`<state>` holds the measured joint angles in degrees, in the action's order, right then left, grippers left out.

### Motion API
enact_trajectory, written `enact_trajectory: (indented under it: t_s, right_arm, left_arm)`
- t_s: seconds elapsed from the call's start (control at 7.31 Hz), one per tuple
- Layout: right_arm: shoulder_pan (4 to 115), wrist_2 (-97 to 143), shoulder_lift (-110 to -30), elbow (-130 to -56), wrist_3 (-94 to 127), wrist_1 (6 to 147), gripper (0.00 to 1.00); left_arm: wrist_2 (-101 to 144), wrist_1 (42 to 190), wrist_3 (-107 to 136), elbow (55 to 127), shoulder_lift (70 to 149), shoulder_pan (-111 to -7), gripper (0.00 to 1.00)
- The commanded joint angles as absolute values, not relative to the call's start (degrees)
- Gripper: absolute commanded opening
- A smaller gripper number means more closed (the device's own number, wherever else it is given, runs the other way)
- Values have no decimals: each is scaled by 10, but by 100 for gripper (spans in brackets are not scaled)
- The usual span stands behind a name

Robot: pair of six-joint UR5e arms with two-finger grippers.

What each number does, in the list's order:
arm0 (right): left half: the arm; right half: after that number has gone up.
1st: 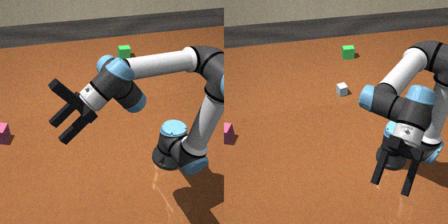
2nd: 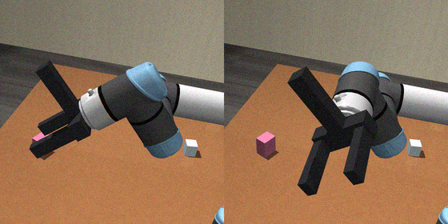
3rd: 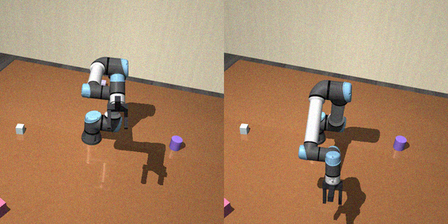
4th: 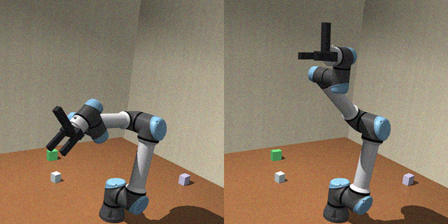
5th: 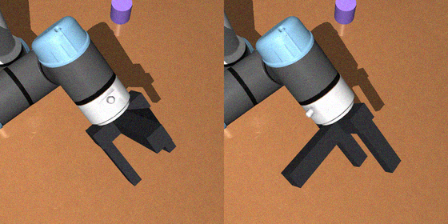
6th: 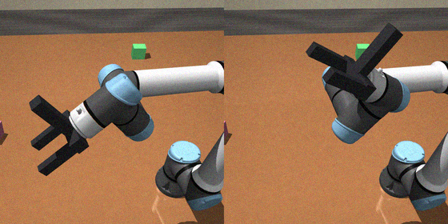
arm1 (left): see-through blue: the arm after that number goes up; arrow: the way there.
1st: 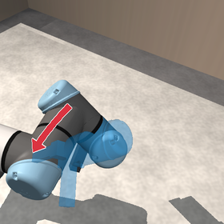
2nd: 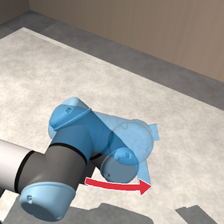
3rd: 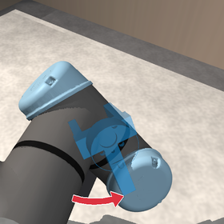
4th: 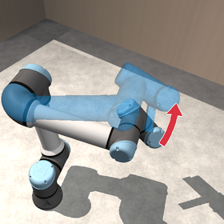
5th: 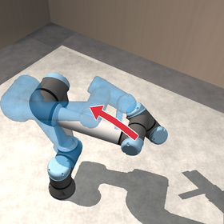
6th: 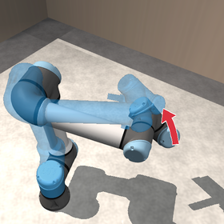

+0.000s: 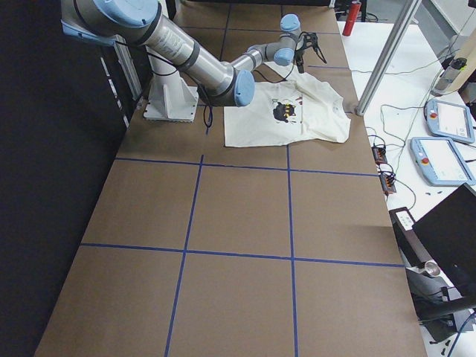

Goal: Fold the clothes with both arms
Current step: 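Carry the sleeve with the right gripper across toward the collar, then release the sleeve and lift the right gripper away from the shirt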

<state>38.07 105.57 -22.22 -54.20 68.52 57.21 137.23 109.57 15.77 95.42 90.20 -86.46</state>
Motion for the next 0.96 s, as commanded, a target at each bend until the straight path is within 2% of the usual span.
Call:
enact_trajectory:
  t_s: [0.0,0.14,0.41,0.55,0.82]
  right_arm:
    - [420,1133,-304,-678,659,726,100]
    - [434,1142,-328,-718,643,800,100]
    - [471,1161,-439,-872,545,940,100]
    - [505,1197,-506,-929,485,966,100]
    - [554,1234,-602,-973,383,969,100]
  left_arm:
    - [1337,1168,331,983,884,-799,100]
    - [1298,1191,411,1012,865,-753,100]
    - [1227,1211,601,1102,813,-653,100]
    - [1220,1244,681,1112,794,-625,100]
    - [1106,1277,835,1109,779,-505,100]
